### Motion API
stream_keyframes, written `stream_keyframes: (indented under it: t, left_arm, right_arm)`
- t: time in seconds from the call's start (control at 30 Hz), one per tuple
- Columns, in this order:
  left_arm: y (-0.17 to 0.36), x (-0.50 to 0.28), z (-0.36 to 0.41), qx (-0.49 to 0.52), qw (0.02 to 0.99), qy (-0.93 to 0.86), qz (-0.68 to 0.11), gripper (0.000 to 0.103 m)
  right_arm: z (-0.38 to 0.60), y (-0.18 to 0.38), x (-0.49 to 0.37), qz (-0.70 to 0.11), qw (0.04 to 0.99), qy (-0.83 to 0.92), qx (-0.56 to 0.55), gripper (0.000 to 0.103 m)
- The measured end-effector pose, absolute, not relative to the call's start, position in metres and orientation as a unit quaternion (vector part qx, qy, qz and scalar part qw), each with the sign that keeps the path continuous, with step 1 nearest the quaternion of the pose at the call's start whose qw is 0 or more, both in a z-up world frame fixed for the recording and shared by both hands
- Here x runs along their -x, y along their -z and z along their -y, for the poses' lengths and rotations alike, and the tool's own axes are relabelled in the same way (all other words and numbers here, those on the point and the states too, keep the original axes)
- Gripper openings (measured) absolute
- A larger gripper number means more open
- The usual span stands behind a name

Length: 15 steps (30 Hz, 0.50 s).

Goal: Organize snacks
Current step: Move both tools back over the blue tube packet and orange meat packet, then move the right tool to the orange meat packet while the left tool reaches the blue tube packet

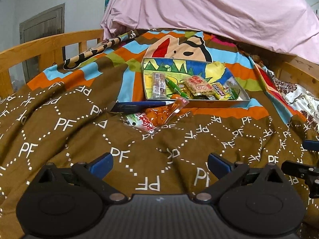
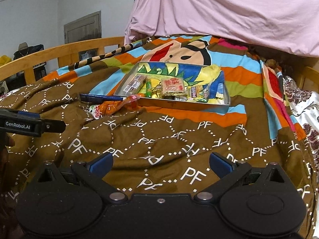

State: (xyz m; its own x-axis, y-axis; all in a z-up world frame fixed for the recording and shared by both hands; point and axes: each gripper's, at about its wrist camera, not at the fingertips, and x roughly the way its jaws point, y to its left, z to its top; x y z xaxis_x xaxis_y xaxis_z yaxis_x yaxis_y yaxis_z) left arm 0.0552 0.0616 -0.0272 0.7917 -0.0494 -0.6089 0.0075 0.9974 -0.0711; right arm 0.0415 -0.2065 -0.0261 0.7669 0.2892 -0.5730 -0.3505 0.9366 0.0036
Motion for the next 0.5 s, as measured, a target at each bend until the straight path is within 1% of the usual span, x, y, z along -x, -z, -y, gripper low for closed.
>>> stream_keyframes:
  t: [0.13, 0.3, 0.5]
  left_arm:
    - [0.025, -0.062, -0.064, 0.027, 0.944, 0.019, -0.328, 0.103]
    - [0.027, -0.076, -0.072, 0.051, 0.936, 0.043, -0.344, 0.103]
    - [0.026, -0.097, -0.078, 0.041, 0.933, 0.043, -0.355, 0.103]
  right_arm:
    - [0.202, 0.025, -0.048, -0.298, 0.936, -0.181, 0.055, 0.102]
    - [0.196, 0.022, -0.056, -0.298, 0.932, -0.197, 0.059, 0.102]
    - [0.188, 0.021, -0.075, -0.297, 0.929, -0.212, 0.063, 0.102]
